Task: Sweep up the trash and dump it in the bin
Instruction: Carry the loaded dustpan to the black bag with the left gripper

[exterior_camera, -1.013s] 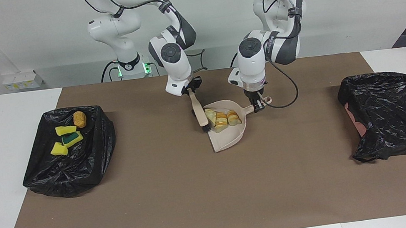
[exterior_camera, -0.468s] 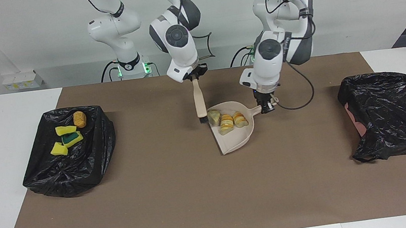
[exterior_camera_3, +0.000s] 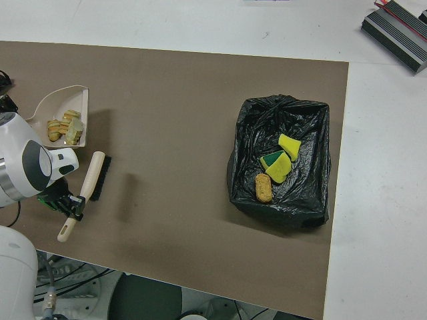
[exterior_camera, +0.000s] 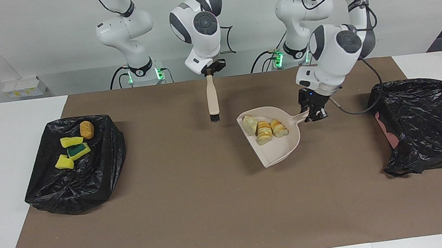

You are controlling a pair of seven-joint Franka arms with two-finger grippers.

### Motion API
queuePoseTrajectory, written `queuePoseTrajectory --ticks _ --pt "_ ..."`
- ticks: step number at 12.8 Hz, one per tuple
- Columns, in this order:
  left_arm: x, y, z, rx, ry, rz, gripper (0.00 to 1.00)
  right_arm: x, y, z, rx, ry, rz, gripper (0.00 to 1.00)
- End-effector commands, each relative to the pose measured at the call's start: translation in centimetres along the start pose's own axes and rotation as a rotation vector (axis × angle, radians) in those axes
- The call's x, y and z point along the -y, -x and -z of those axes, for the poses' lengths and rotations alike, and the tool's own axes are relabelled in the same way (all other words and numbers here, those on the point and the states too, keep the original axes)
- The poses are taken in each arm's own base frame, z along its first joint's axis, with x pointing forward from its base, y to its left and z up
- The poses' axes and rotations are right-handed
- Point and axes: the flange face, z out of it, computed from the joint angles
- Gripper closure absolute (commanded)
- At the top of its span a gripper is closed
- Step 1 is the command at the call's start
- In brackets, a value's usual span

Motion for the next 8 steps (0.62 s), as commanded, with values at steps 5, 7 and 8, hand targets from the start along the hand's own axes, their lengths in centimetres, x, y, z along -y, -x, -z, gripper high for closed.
queuePoseTrajectory --ticks 5,7,8 --pt "5.2 8.9 10.0 -0.059 0.024 0.021 1.00 3.3 1.6 -6.4 -0.051 -0.001 0.039 1.00" --pt "6.5 13.5 11.4 -0.067 0.013 -0.014 1.00 3.6 0.8 -7.2 -0.077 -0.027 0.036 1.00" --pt "7.2 15.8 11.8 -0.070 0.009 -0.021 1.00 3.6 0.7 -7.4 -0.077 -0.027 0.042 1.00"
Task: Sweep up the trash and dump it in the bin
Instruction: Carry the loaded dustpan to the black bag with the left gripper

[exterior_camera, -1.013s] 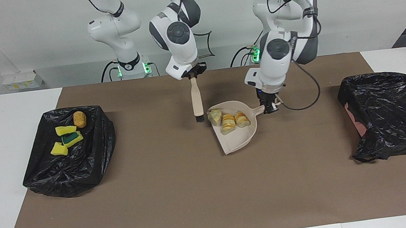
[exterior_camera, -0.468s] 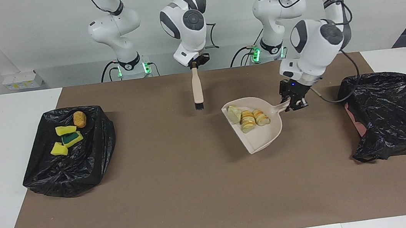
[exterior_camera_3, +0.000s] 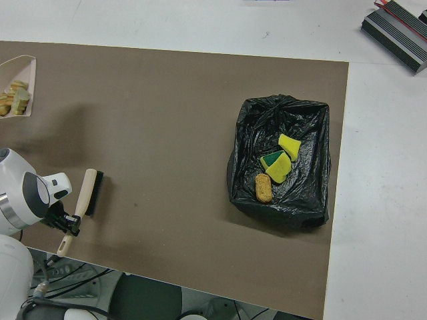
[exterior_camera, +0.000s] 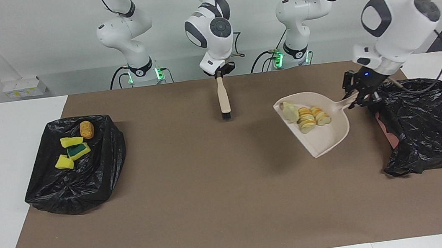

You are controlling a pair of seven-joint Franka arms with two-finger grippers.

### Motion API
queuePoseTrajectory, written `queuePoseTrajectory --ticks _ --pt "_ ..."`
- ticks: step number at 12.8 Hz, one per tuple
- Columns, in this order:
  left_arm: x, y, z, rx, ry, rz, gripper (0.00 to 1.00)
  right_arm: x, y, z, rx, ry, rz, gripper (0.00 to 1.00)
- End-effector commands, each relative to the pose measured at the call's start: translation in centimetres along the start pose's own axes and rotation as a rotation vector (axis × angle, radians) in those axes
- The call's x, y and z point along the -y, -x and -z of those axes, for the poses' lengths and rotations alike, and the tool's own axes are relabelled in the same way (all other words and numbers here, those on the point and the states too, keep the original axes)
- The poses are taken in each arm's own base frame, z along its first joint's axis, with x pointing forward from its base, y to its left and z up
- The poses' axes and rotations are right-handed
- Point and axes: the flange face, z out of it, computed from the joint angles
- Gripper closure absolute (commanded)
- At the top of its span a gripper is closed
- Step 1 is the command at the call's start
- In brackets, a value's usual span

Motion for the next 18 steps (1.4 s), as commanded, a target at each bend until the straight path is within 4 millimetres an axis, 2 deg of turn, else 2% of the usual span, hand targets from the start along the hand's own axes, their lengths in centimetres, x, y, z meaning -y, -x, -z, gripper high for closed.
queuePoseTrajectory --ticks 1,2,3,4,5,6,7,9,12,14,16,17,18 --pt "1.4 4.7 2.0 -0.027 -0.001 -0.045 1.00 -0.3 -0.5 -0.8 -0.010 -0.009 0.007 0.98" --pt "1.7 6.8 2.6 -0.021 -0.006 -0.051 1.00 -0.2 -0.8 -1.3 -0.007 -0.013 -0.002 0.93" --pt "1.9 9.1 3.2 -0.022 -0.013 -0.074 1.00 -0.2 -0.8 -1.4 -0.008 -0.018 0.004 0.81" --pt "1.9 12.1 3.8 -0.018 -0.016 -0.091 1.00 -0.2 -0.8 -1.3 -0.010 -0.018 0.009 0.61" --pt "2.0 14.0 4.6 0.007 -0.018 -0.100 1.00 -0.1 -0.9 -1.2 -0.010 -0.019 0.021 0.36" --pt "1.9 16.2 5.4 0.037 -0.020 -0.076 1.00 0.1 -1.0 -1.2 -0.009 -0.021 0.043 0.00" --pt "2.2 18.1 5.9 0.075 -0.027 -0.080 1.00 0.4 -1.4 -0.7 -0.023 -0.023 0.062 0.00" --pt "2.7 20.6 7.3 0.159 -0.040 -0.129 1.00 0.1 -2.8 1.3 -0.062 -0.040 0.055 0.00" --pt "4.8 24.7 9.9 0.299 -0.029 -0.123 1.00 -2.7 -7.1 6.9 -0.177 -0.067 0.006 0.00" --pt "6.2 25.8 11.4 0.381 -0.019 -0.167 1.00 -5.3 -9.6 10.7 -0.251 -0.071 -0.037 0.00" --pt "6.8 26.4 11.7 0.442 -0.025 -0.177 1.00 -8.3 -12.1 14.1 -0.316 -0.082 -0.086 0.00" --pt "7.0 26.7 12.5 0.473 -0.040 -0.176 1.00 -10.0 -13.3 15.4 -0.352 -0.057 -0.090 0.00" --pt "7.5 27.0 12.2 0.519 -0.041 -0.190 1.00 -11.2 -14.1 16.3 -0.378 -0.031 -0.079 0.00"
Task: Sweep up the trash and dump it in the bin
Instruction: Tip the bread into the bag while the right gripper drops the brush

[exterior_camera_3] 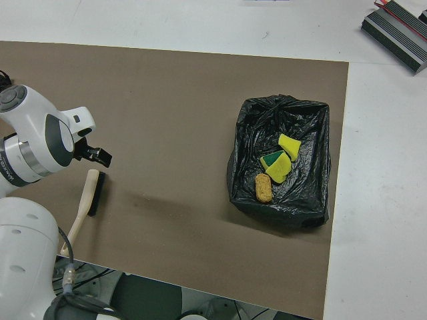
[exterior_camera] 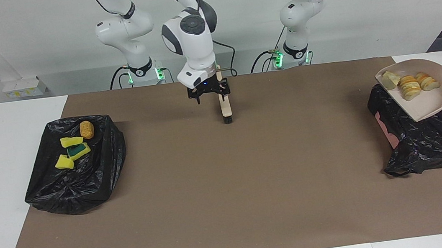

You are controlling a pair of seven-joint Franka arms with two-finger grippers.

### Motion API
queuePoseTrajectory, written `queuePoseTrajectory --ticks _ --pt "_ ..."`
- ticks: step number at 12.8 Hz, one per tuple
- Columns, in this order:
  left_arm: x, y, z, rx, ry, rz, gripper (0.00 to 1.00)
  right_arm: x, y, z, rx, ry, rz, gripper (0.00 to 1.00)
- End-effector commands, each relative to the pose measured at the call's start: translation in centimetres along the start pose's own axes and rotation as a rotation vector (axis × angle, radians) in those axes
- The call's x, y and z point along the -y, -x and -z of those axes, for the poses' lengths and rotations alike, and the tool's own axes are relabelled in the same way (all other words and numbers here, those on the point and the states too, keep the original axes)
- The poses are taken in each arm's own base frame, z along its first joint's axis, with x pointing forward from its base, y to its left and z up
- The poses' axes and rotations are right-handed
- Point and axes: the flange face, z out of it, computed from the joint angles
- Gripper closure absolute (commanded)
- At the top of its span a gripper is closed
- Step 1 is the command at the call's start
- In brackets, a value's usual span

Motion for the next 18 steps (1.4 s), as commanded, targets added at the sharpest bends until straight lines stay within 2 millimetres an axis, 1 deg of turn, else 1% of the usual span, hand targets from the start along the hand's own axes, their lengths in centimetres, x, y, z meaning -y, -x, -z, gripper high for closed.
queuePoseTrajectory --ticks 1,3,4,5,6,7,8,9,10,11,12,13,14,16,18 --pt "1.5 1.0 1.2 0.135 -0.012 -0.051 1.00 -3.1 -3.3 2.1 -0.060 0.044 0.036 0.00" --pt "2.7 0.1 2.0 0.248 -0.040 -0.107 1.00 -6.3 -5.9 3.5 -0.085 0.037 0.051 0.00" --pt "3.0 0.0 2.2 0.293 -0.049 -0.123 1.00 -9.5 -8.0 4.5 -0.102 0.036 0.040 0.00" --pt "3.6 -1.1 2.8 0.361 -0.052 -0.163 1.00 -12.3 -9.8 5.5 -0.119 0.037 0.061 0.00" --pt "4.0 -2.1 3.0 0.408 -0.047 -0.191 1.00 -14.3 -10.7 6.2 -0.123 0.043 0.098 0.00" --pt "4.1 -2.0 3.2 0.454 -0.039 -0.206 1.00 -16.6 -11.4 7.5 -0.131 0.051 0.105 0.00" --pt "4.4 -2.5 3.6 0.492 -0.050 -0.228 1.00 -19.3 -12.4 8.9 -0.142 0.057 0.068 0.00" --pt "4.3 -2.5 3.6 0.508 -0.053 -0.211 1.00 -21.0 -12.9 10.2 -0.143 0.067 0.048 0.00" --pt "3.9 -2.4 3.9 0.527 -0.060 -0.163 1.00 -22.5 -13.3 11.7 -0.138 0.073 0.045 0.00" --pt "3.3 -2.3 4.7 0.554 -0.068 -0.127 1.00 -24.2 -13.5 13.1 -0.132 0.080 0.045 0.00" --pt "2.7 -2.9 6.1 0.581 -0.082 -0.104 1.00 -25.5 -13.3 14.9 -0.137 0.082 0.049 0.00" --pt "2.5 -4.1 6.9 0.616 -0.091 -0.077 1.00 -27.4 -13.1 16.6 -0.134 0.085 0.043 0.00" --pt "1.9 -4.1 7.9 0.675 -0.100 -0.033 1.00 -29.0 -13.0 18.2 -0.123 0.077 0.035 0.00" --pt "1.3 -4.1 8.7 0.707 -0.122 0.024 1.00 -30.5 -12.3 21.1 -0.094 0.078 0.023 0.00" --pt "1.2 -5.5 9.4 0.757 -0.113 0.061 1.00 -31.3 -10.8 23.1 -0.034 0.067 0.001 0.00"
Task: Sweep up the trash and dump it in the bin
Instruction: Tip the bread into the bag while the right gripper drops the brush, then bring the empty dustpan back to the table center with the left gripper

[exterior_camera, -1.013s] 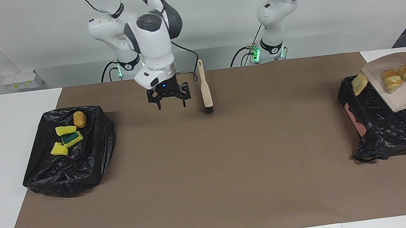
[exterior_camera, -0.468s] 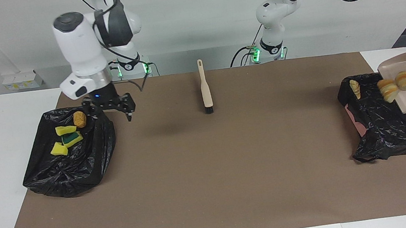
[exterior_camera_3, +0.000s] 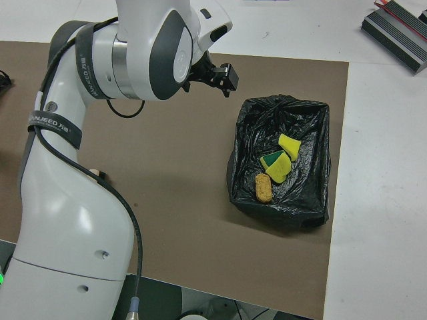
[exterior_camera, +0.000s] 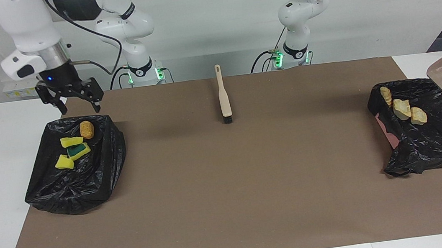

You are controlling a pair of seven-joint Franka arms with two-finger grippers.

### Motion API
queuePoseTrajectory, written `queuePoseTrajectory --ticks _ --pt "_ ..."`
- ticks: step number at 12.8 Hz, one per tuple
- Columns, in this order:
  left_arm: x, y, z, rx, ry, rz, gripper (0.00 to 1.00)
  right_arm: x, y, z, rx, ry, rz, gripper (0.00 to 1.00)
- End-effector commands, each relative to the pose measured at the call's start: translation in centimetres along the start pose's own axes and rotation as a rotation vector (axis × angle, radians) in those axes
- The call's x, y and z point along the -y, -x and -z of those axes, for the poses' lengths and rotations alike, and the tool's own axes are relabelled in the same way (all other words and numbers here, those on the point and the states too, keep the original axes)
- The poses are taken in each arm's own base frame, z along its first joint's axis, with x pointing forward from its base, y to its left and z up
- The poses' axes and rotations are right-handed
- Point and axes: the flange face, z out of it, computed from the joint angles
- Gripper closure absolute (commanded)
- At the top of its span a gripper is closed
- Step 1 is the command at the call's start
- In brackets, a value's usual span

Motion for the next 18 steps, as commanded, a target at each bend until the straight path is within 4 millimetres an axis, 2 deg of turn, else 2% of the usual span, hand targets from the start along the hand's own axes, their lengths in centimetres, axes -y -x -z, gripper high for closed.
queuePoseTrajectory --ticks 1,3,7,10,11,13,15,18 --pt "-1.0 -1.0 1.6 0.053 0.027 0.032 1.00 -1.6 1.8 3.1 0.055 -0.033 -0.022 0.00" --pt "-1.2 -2.7 2.9 0.056 0.038 0.092 1.00 -0.9 3.2 3.3 0.066 -0.065 -0.013 0.00" --pt "-1.5 -3.0 3.1 0.078 0.074 0.121 1.00 -0.9 3.4 3.6 0.062 -0.058 -0.013 0.00" --pt "-2.2 -6.3 7.3 0.091 0.148 0.277 1.00 -1.0 3.5 3.6 0.067 -0.052 -0.014 0.00" --pt "-2.4 -7.8 8.6 0.069 0.166 0.318 1.00 -0.2 3.7 3.8 0.062 -0.055 0.002 0.00" --pt "-3.2 -10.3 11.1 0.013 0.223 0.447 1.00 -0.1 3.7 3.6 0.065 -0.056 0.005 0.00" --pt "-4.3 -13.4 14.4 -0.017 0.278 0.626 1.00 -0.5 3.7 3.6 0.064 -0.055 -0.003 0.00" --pt "-5.4 -16.8 18.3 -0.085 0.321 0.745 1.00 -0.6 3.7 3.6 0.064 -0.051 0.008 0.00"
